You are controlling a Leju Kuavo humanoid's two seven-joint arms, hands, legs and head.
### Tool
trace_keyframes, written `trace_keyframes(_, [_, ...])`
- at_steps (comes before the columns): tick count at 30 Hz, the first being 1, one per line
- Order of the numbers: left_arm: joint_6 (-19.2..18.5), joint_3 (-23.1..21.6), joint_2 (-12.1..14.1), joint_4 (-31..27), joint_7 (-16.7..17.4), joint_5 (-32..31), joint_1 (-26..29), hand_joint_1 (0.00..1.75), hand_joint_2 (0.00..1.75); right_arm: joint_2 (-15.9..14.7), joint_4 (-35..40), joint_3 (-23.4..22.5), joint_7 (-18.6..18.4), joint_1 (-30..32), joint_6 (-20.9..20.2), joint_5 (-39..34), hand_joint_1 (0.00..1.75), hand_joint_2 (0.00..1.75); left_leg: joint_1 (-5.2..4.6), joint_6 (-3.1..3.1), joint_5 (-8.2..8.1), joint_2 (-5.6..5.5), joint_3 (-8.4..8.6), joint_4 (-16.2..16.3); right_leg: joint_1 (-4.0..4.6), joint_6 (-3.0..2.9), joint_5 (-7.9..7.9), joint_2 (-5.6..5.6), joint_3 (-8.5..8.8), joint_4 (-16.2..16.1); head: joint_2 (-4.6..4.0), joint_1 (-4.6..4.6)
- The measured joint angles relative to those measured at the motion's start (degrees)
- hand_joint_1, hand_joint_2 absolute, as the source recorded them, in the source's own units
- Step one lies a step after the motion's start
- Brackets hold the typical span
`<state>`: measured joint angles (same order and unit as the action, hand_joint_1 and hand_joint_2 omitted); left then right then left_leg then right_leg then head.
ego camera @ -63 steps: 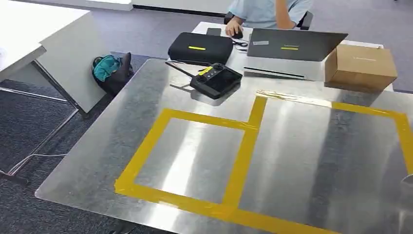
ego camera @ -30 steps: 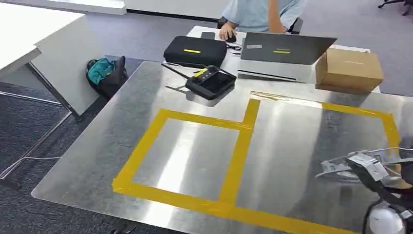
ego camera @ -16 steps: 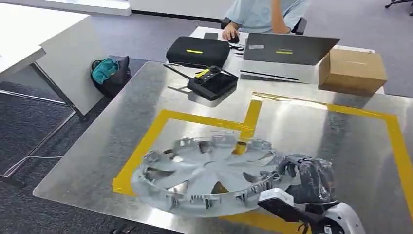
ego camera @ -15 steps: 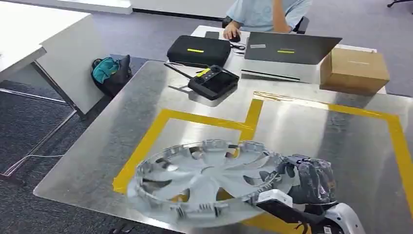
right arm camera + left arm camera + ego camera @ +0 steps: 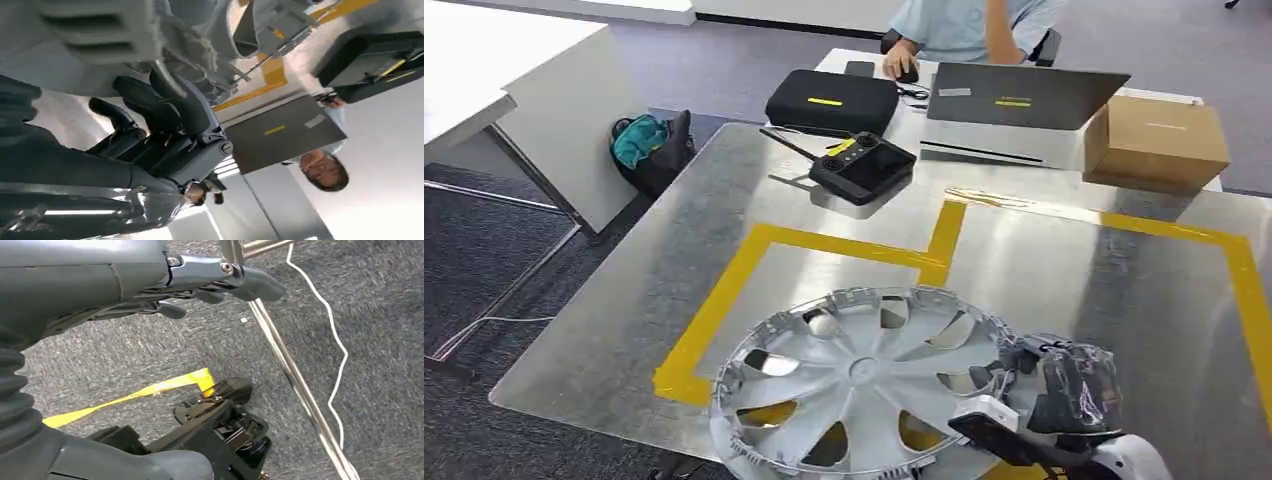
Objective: Take the parts from the cabinet and place them on the table.
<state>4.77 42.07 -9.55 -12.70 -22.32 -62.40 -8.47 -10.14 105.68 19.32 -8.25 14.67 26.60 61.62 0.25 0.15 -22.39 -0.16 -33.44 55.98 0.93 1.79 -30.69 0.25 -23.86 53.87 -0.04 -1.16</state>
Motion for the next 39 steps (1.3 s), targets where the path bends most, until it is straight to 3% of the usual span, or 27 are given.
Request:
trace_keyframes(4, [0.1,0.0,0.1,0.0,0.0,0.7,0.4,0.0,1.75,-0.3,0.2,-4.2,-2.4,1.5,-1.4,-3.5,1.75,1.75,-0.03,-0.04,-0.04,0.0,0.01,0.0,-0.02,-0.01,-0.01,0.05,0.0,0.0,0.0,0.02])
trace_keyframes(9, [0.2,0.0,0.3,0.0,-0.1,1.4,0.8,0.0,1.75,-0.3,0.2,-12.7,-2.1,3.5,-4.5,-5.7,1.75,1.75,-0.14,-0.03,-0.04,-0.02,0.01,0.0,-0.16,0.0,-0.01,-0.03,0.0,0.0,-0.02,0.0])
trace_keyframes(17, [0.5,0.0,0.4,0.0,-0.5,2.6,1.5,0.0,1.75,5.6,2.2,-34.3,5.5,6.7,-8.9,-3.0,1.75,1.75,-0.3,0.0,-0.06,-0.09,0.01,0.0,-0.33,0.13,-0.08,-0.08,0.02,0.0,0.0,0.02])
trace_keyframes(20, [0.7,0.0,0.4,0.0,-0.7,2.7,1.6,0.0,1.75,7.7,3.1,-39.6,6.5,7.4,-9.5,-2.6,1.75,1.75,-0.31,0.05,-0.1,-0.08,0.01,0.0,-0.33,0.14,-0.09,-0.07,0.01,0.0,0.0,0.0])
trace_keyframes(24, [0.8,0.0,0.4,0.0,-0.7,3.1,1.6,0.0,1.75,10.4,3.8,-43.9,8.1,7.4,-9.6,0.2,1.75,1.75,-0.3,0.06,-0.11,-0.08,0.02,0.0,-0.34,0.18,-0.12,-0.06,0.0,0.0,-0.02,0.02])
trace_keyframes(29, [0.9,0.0,0.4,0.0,-0.7,3.2,1.8,0.0,1.75,14.9,4.2,-52.8,13.3,6.1,-13.6,1.9,1.75,1.75,-0.31,0.04,-0.13,-0.08,0.01,0.0,-0.34,0.17,-0.15,-0.07,0.02,0.0,0.0,0.02])
trace_keyframes(34, [0.5,0.0,0.4,0.0,-0.7,3.2,1.7,0.0,1.75,16.8,2.1,-57.5,15.7,3.3,-16.6,3.7,1.75,1.75,-0.3,0.04,-0.17,0.0,0.07,0.0,-0.34,0.16,-0.15,0.09,0.02,0.0,-0.02,0.02])
trace_keyframes(39, [0.3,0.0,0.3,0.0,-0.7,3.2,1.6,0.0,1.75,17.0,1.7,-58.0,15.8,3.1,-16.7,3.9,1.75,1.75,-0.31,0.05,-0.17,-0.01,0.06,0.0,-0.34,0.16,-0.15,0.04,0.04,0.0,-0.02,0.0])
